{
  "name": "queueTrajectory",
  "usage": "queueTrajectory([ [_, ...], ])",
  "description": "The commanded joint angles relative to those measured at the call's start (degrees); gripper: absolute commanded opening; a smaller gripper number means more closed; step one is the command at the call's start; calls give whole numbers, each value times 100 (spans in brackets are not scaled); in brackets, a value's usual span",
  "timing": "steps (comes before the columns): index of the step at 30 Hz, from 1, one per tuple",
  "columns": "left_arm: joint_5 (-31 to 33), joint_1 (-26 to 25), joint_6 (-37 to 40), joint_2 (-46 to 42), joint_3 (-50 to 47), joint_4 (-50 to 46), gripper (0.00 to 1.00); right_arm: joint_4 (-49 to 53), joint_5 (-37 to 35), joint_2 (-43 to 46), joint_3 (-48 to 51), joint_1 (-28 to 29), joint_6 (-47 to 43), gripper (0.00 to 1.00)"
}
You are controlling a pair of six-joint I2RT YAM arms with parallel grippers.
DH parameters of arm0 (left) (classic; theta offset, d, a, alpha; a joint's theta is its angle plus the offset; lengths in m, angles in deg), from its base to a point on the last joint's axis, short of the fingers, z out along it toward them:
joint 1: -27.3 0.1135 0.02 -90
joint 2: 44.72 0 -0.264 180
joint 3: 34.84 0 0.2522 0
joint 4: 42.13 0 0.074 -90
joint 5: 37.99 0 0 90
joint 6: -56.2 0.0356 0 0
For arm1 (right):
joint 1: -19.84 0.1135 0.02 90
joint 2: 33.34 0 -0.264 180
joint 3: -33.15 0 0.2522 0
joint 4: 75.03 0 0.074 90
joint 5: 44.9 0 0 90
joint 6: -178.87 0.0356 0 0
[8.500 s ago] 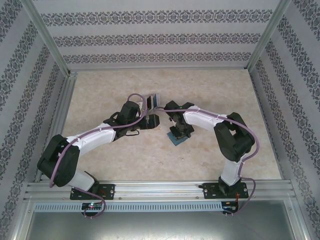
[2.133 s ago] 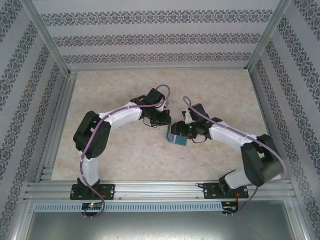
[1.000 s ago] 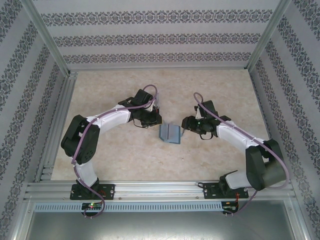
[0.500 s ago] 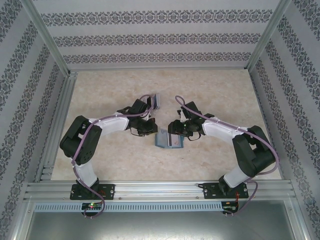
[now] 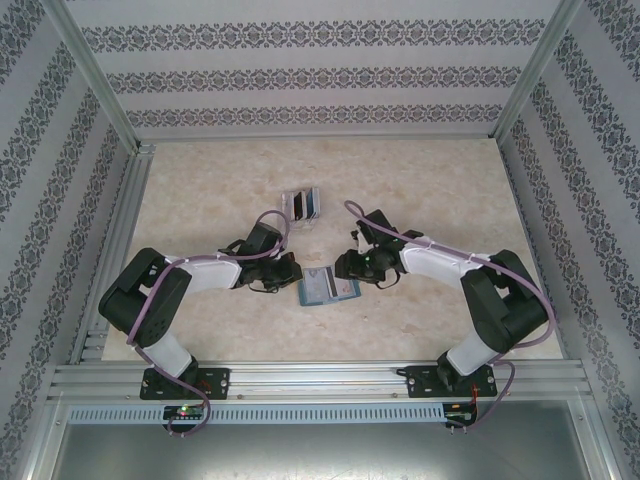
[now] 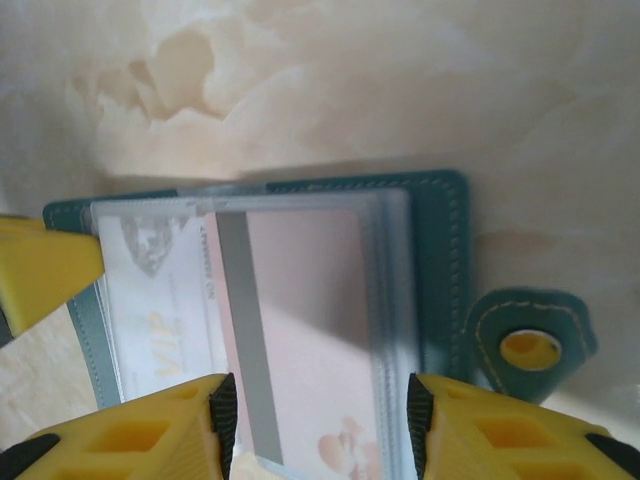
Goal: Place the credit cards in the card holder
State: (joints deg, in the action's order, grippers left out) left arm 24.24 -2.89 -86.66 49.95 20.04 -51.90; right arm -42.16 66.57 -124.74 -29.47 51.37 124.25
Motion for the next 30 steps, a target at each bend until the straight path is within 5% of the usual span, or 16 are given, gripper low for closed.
queueTrajectory([
  [1,330,52,-154,16,-109,116,0,185,133,-328,-207,148,-146,51],
  [22,254,52,-75,60,-48,99,0,-648,1352,-764,-888,609,383,53],
  [30,407,55,32,-156,-104,-120,0,357,303,-684,-946,502,-76,53],
])
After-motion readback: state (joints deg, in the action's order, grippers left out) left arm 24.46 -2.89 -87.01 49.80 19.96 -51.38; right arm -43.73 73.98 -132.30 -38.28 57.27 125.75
